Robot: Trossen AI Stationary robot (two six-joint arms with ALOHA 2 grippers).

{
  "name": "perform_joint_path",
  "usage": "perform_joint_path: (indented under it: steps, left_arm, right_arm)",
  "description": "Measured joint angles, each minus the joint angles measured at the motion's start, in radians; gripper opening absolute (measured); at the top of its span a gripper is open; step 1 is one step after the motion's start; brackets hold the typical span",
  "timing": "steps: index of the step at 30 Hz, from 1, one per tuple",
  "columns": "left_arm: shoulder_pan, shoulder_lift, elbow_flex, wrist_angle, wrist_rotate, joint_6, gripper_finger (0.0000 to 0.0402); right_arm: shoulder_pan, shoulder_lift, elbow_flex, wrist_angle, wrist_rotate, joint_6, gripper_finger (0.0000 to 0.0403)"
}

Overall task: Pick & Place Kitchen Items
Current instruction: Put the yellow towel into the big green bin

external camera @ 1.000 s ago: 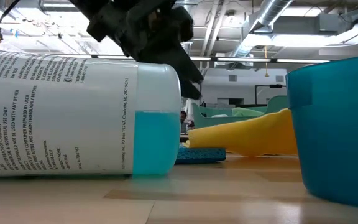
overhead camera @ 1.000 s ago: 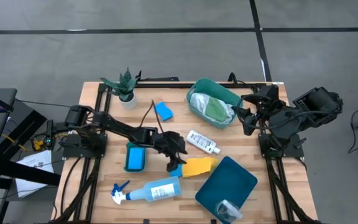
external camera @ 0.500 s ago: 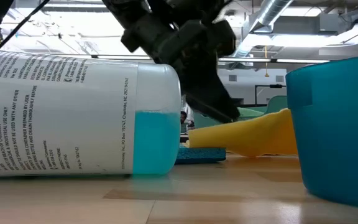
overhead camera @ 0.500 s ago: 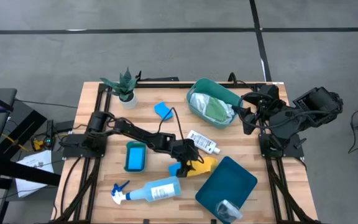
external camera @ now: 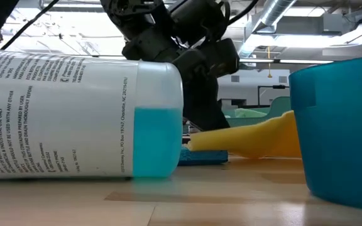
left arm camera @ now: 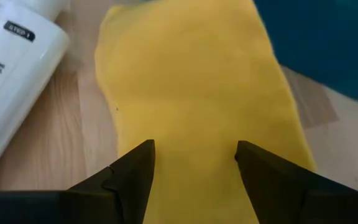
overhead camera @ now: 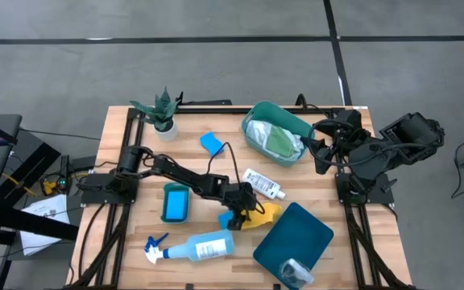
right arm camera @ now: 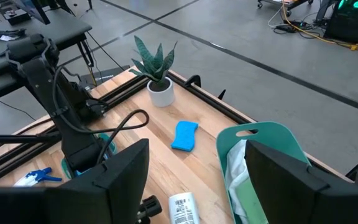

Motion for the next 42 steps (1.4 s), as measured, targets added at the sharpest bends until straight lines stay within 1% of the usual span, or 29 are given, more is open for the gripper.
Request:
perform_joint_path:
  steps: [6,13,16,19,24,25,31,37,42]
  left_arm:
    - [0.006,0.012,0.0,-0.033,0.0,-0.008,0.0196]
    - [0.006,0.016,0.0,-0.034,-0.011,-0.008,0.0165]
    - [0.006,0.016,0.001,-0.049,-0.053,-0.007,0.0137]
    - [0.006,0.016,0.002,-0.068,-0.089,-0.008,0.01]
    - [0.006,0.014,0.002,-0.084,-0.133,-0.008,0.0021]
    - [0.008,0.014,0.002,-0.083,-0.134,-0.013,0.0011]
    - [0.019,-0.016,-0.003,-0.107,-0.142,-0.054,0.0004]
    - [0.025,-0.123,-0.001,-0.097,-0.178,-0.054,0.0002]
    - [0.033,-0.214,-0.002,-0.179,-0.199,-0.05,0.0002]
  right_arm:
    - [0.0,0.0,0.0,0.0,0.0,0.0,0.0256]
    - [0.0,0.0,0.0,0.0,0.0,0.0,0.0256]
    - [0.0,0.001,0.0,0.001,0.0,0.0,0.0256]
    - [0.0,0.003,0.0,0.001,0.0,0.0,0.0256]
    - [0.0,0.003,0.0,0.001,0.0,0.0,0.0256]
    - [0.0,0.003,0.0,0.001,0.0,0.0,0.0256]
    - [0.0,0.003,0.0,0.005,0.0,0.0,0.0256]
    - [0.001,0.003,0.0,0.008,0.0,0.0,0.0256]
    - [0.001,0.003,0.0,0.009,-0.002,0.0,0.0256]
